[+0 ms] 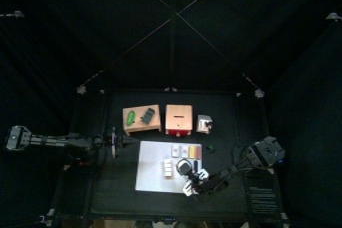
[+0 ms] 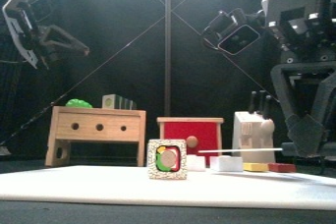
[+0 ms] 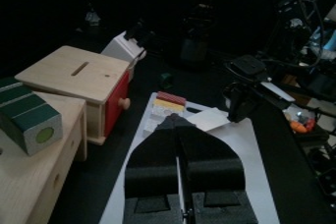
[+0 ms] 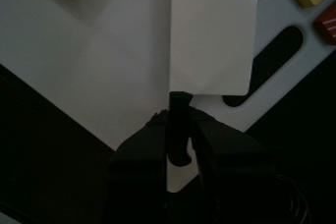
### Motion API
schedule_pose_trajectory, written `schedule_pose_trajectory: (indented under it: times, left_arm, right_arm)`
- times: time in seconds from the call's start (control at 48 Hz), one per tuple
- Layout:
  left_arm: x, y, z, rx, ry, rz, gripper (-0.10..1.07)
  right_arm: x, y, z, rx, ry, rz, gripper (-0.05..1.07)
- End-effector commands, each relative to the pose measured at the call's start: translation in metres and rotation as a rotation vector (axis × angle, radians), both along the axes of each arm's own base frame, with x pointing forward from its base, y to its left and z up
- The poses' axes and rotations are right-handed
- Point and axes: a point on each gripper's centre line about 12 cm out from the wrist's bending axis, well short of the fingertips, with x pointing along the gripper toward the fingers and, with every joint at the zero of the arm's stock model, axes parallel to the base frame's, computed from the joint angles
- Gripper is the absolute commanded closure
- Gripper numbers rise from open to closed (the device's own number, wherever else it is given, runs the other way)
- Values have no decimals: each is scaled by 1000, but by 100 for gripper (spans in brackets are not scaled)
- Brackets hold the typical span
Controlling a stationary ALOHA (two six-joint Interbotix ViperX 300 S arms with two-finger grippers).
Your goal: Grab cleaver handle
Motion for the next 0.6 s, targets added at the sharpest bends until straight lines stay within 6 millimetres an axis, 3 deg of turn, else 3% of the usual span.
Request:
schedule_pose_trajectory:
  times: [0.0, 0.146, 0.417, 0.583]
  left_arm:
    - [4, -2, 9, -8, -28, -7, 100]
    - [3, -4, 7, -7, -21, -15, 100]
    - [5, -7, 11, -6, -31, -33, 100]
    - [4, -10, 9, -27, -26, -41, 100]
  right_arm:
    - [5, -1, 17, 1, -52, 10, 62]
    - [11, -8, 20, -19, -72, 12, 62]
    - [36, -23, 46, 48, -199, -26, 62]
    - [40, -27, 57, 48, -270, 13, 62]
